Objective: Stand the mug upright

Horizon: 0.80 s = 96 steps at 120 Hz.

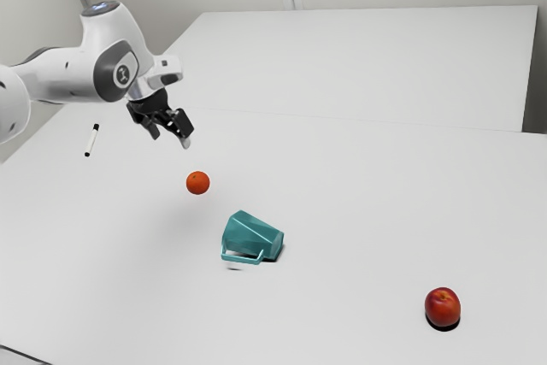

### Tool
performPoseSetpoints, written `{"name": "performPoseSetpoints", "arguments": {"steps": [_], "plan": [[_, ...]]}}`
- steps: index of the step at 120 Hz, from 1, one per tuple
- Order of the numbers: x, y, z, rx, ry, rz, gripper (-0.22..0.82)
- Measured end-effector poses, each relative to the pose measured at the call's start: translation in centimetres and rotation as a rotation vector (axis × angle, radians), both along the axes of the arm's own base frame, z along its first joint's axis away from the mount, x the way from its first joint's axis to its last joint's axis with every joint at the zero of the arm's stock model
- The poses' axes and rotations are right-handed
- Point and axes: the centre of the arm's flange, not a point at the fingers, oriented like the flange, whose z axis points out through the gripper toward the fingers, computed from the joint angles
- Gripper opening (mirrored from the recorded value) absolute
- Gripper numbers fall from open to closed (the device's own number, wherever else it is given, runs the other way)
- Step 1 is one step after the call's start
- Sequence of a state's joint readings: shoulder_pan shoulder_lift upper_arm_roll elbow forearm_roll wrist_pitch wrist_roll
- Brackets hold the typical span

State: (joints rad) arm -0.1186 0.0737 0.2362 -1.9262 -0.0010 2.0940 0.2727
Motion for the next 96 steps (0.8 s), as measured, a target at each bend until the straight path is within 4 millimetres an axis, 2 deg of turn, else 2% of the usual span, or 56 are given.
{"name": "performPoseSetpoints", "arguments": {"steps": [23, 39, 52, 65, 72, 86, 96], "plan": [[-0.6, 0.3, 0.3, -0.068, -0.006, 0.036, 0.60], [-3.4, 1.0, -0.5, -0.168, 0.030, 0.108, 0.60], [-4.1, 1.8, -1.8, -0.263, 0.080, 0.167, 0.60], [-4.3, 2.3, -4.6, -0.366, 0.156, 0.214, 0.60], [-4.2, 1.3, -6.0, -0.416, 0.202, 0.211, 0.60], [-4.1, -3.5, -8.5, -0.489, 0.303, 0.144, 0.60], [-4.3, -4.1, -9.9, -0.534, 0.346, 0.141, 0.60]]}}
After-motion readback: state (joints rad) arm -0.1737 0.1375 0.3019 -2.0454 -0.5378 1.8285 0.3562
